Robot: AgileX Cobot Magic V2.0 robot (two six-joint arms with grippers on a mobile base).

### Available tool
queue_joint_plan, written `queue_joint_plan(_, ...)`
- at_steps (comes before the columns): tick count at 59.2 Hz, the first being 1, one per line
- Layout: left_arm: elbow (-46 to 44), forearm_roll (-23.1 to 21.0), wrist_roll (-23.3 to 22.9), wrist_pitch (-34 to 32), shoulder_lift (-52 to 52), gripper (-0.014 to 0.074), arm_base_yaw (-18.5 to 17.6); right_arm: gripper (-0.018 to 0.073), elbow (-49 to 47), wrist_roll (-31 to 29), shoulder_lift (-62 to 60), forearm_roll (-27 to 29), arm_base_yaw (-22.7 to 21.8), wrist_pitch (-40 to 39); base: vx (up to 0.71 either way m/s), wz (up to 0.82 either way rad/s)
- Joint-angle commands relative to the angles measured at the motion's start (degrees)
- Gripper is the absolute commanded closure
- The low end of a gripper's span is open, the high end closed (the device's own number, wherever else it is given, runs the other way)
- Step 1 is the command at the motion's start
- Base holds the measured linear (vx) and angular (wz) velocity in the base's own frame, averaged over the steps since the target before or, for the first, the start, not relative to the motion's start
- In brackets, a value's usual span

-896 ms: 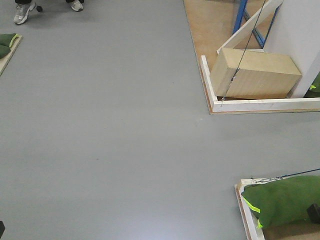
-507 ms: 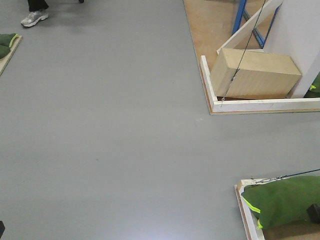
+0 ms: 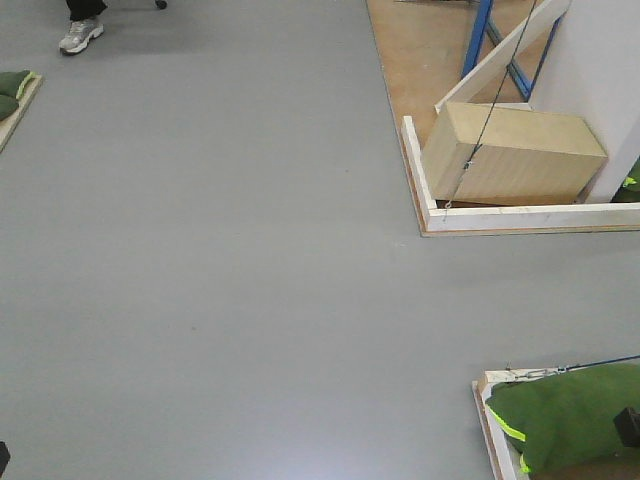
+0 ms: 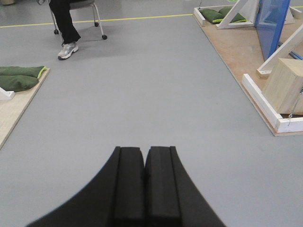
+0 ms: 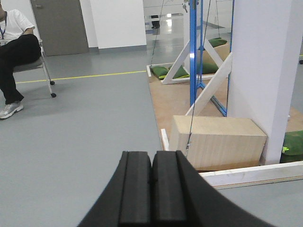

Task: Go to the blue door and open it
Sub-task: 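Drive the base forward along the wooden platform toward the blue door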

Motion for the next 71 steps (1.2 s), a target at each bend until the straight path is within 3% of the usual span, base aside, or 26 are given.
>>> queue_joint_plan(1, -1.82, -0.13, -0.23, -4.66, -1.26, 0.0526, -0.04, 0.0564, 0.45, -0.11, -0.72, -0.15, 0.45, -4.75, 0.14, 0.06)
queue_joint_plan(28, -1.71, -0.13, -0.23, -4.64, -1.44, 0.0526, -1.93, 0.0564, 0.45, -0.11, -0.79, -0.15, -1.89, -4.81, 0.21, 0.09)
queue_joint_plan(47, -1.71, -0.13, -0.23, -4.64, -1.44, 0.0526, -0.62, 0.0564, 0.45, -0.11, -0.88, -0.15, 1.60, -4.81, 0.31, -0.06)
queue_joint_plan(71, -1.71, -0.13, -0.23, -4.64, -1.38, 0.0526, -0.62, 0.0564, 0.45, -0.11, -0.83, -0.15, 1.61, -4.75, 0.42, -0.07)
